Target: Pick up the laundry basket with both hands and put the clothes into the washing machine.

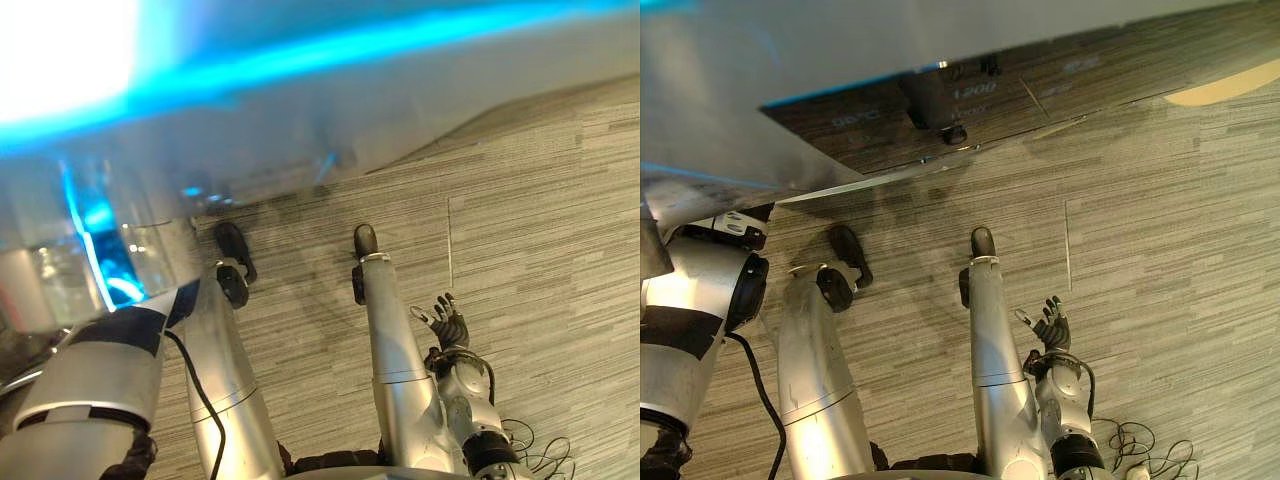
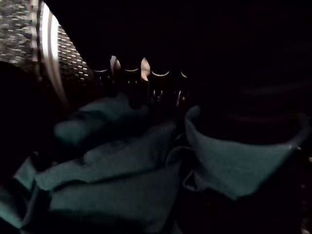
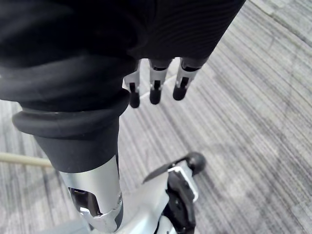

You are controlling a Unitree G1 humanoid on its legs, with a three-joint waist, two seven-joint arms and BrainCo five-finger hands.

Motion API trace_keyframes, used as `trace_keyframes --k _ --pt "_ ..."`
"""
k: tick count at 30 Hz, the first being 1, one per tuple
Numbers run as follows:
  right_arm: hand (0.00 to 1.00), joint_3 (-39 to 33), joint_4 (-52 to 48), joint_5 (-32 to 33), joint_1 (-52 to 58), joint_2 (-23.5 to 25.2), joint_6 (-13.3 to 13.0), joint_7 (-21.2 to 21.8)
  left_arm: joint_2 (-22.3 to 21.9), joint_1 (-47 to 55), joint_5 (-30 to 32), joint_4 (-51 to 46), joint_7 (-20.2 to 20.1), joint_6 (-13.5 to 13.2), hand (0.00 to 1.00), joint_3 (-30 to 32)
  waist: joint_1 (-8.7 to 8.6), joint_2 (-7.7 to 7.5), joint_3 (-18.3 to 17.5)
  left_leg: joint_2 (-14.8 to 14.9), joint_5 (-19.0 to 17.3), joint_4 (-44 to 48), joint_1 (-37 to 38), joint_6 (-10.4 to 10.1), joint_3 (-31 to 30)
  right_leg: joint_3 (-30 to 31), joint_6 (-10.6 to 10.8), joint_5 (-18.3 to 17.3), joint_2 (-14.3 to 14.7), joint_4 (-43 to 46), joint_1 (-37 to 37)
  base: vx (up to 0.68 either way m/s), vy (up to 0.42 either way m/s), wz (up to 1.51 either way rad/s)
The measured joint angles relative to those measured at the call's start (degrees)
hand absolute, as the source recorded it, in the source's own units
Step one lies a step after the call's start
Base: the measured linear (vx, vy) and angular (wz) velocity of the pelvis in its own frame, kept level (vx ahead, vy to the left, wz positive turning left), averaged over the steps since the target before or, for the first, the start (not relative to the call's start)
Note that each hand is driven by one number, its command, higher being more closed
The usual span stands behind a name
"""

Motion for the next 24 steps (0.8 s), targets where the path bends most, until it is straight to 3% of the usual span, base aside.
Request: trace_keyframes --k 3,8,9,12,15,19,21,24 --pt "0.0 0.1 0.0 0.0 0.0 0.1 0.0 -0.1 -0.9 3.1 -1.8 2.9 -0.2 0.1 0.0 6.6 -0.33 0.17 0.1 -1.0 0.4 -0.2 -0.3 -0.3 -1.3 -1.3 0.1 -0.3 -0.2 0.6 0.0 0.06 -0.019 0.14" --pt "0.0 0.0 0.6 0.0 -0.2 -0.1 0.1 -0.5 -7.4 15.5 -3.8 5.7 -1.5 0.9 0.0 13.9 0.18 0.39 0.4 -1.7 1.2 -1.1 1.9 -0.5 -1.4 -2.2 -0.2 -1.6 -1.3 1.6 1.9 0.09 -0.029 0.19" --pt "0.0 0.0 1.4 -0.2 -0.7 -0.1 0.1 -1.0 -9.4 18.7 -3.5 3.6 -1.9 -0.9 0.0 13.7 0.47 0.41 0.4 -1.8 1.2 -1.7 3.5 -0.5 -1.3 -2.5 -0.3 -1.7 -1.5 1.1 3.5 0.1 -0.032 0.16" --pt "0.0 -0.2 3.1 -0.5 -2.4 -0.1 0.4 -1.2 -15.9 26.0 -3.0 3.2 -2.6 -1.8 0.0 16.5 0.59 0.46 0.4 -2.0 1.2 -5.0 10.9 -0.5 -0.8 -2.7 -0.9 -2.0 -2.2 -1.7 10.4 0.1 -0.049 0.16" --pt "0.0 -0.8 4.7 -0.7 -3.6 0.1 1.2 -1.2 -20.1 32.0 -2.3 3.3 -3.8 -0.9 0.0 19.9 0.91 0.79 0.3 -2.4 1.6 -9.1 17.3 -1.1 0.4 -2.7 -1.3 -1.8 -3.1 -4.9 16.0 0.07 -0.049 0.13" --pt "0.0 -1.8 9.2 -2.6 -4.1 1.3 2.6 -1.1 -25.7 49.5 -0.6 3.9 -5.0 0.5 0.0 21.1 2.39 1.05 0.1 -4.5 3.5 -18.4 30.6 -2.4 1.8 -3.2 -2.6 -1.3 -5.1 -11.0 27.4 0.14 -0.052 0.26" --pt "0.0 -3.6 11.3 -3.0 -3.3 1.2 2.7 -1.0 -27.7 55.9 0.4 3.6 -5.6 -0.7 0.0 20.9 2.85 3.15 -1.4 -5.4 4.5 -22.3 36.0 -2.7 1.4 -5.1 -2.9 -1.2 -6.2 -14.6 33.6 0.16 -0.027 0.47" --pt "0.0 -5.9 15.5 -4.8 -0.5 1.0 3.7 0.1 -30.8 62.8 1.0 5.3 -6.9 -1.6 0.0 20.8 4.79 6.6 -6.8 -7.7 5.9 -28.7 44.8 -2.5 1.0 -7.4 -3.2 -1.4 -8.4 -20.0 43.2 0.19 -0.011 0.5"
